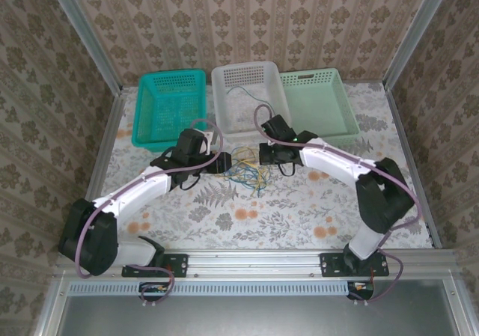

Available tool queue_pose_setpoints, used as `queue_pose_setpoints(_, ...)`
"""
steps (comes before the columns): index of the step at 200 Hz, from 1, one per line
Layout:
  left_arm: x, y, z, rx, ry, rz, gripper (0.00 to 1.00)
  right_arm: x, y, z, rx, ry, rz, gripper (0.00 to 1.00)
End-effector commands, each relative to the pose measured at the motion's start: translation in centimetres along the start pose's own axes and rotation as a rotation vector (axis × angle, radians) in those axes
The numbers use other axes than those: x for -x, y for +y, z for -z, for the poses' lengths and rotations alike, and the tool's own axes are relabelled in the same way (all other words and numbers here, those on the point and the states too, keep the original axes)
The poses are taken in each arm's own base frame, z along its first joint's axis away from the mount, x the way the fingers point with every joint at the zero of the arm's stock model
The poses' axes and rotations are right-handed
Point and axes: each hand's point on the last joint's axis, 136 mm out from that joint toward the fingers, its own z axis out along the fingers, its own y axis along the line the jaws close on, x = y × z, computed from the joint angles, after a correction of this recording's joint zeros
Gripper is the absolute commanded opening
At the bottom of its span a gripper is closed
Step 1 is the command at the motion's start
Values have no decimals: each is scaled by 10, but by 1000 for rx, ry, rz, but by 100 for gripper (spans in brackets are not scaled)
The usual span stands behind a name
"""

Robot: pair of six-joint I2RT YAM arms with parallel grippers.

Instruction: Untangle the cables

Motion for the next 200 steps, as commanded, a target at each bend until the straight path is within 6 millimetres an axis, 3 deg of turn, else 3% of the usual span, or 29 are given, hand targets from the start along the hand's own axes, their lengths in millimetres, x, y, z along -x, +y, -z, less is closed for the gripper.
queue_pose_setpoints(1,2,-1,2,-9,-20,24,64,9,19,46,89,-30,52,0)
queue_pose_setpoints(52,12,-15,5,-43,-40,-10,64,18,34,122,174,-77,137,0)
queue_pose_setpoints(64,14,-20,4,-51,-41,-25,64,19,35,131,172,-73,149,0)
queue_pose_setpoints(68,15,-22,5,-55,-42,-29,64,23,36,147,187,-106,152,0)
queue_pose_setpoints(104,20,-40,1,-82,-37,-70,64,43,41,191,252,-183,130,0)
queue_pose_setpoints(133,27,-54,2,-104,-60,-97,64,56,46,219,290,-235,126,0)
queue_pose_setpoints(160,37,-62,9,-110,-110,-124,64,59,45,232,291,-252,137,0)
queue_pose_setpoints(180,40,-61,18,-104,-147,-134,64,61,32,237,244,-274,133,0)
queue_pose_setpoints(200,42,-59,30,-94,-184,-158,65,74,20,260,254,-362,85,0)
